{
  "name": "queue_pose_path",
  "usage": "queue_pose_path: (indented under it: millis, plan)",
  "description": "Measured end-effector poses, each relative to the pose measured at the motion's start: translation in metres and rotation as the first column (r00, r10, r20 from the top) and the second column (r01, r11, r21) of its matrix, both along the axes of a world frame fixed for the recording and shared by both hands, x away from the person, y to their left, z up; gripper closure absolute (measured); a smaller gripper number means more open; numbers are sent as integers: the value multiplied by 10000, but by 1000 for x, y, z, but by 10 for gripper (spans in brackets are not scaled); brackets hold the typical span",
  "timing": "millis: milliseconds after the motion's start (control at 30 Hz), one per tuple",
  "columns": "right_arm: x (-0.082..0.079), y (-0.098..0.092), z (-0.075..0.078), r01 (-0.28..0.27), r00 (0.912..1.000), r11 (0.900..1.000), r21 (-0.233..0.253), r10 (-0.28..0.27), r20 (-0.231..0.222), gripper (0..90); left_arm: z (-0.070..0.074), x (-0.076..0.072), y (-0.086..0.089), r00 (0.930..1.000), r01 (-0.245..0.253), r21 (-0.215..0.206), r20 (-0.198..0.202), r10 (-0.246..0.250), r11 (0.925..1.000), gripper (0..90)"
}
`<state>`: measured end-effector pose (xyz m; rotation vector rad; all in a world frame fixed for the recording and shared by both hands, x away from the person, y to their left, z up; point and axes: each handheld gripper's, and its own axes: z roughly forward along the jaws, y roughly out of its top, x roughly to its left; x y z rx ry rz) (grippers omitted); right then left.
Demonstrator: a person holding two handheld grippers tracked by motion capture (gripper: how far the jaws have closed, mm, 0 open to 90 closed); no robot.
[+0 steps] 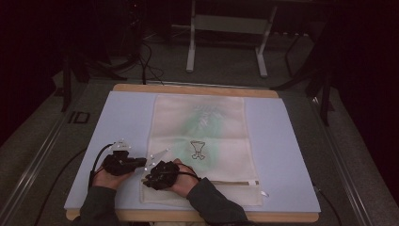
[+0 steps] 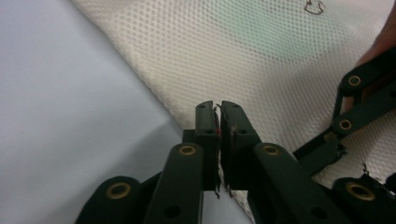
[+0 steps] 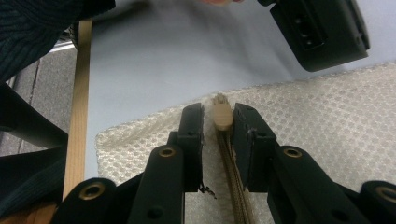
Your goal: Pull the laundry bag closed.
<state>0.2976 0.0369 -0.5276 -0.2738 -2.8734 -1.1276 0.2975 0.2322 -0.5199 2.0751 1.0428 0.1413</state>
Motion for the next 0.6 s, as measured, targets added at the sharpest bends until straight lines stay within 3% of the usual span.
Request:
queue_pose_path:
  millis: [300,600]
  plan:
    - [-3,1,-1,-13,9997,10000,-80,15,226,730,-6,2,-7,9967,570,280,-591,-552,9980,894]
    - [-2,0,-1,9,9998,10000,-46,-8,189,739,-9,0,-11,9941,700,471,-868,-657,9964,894]
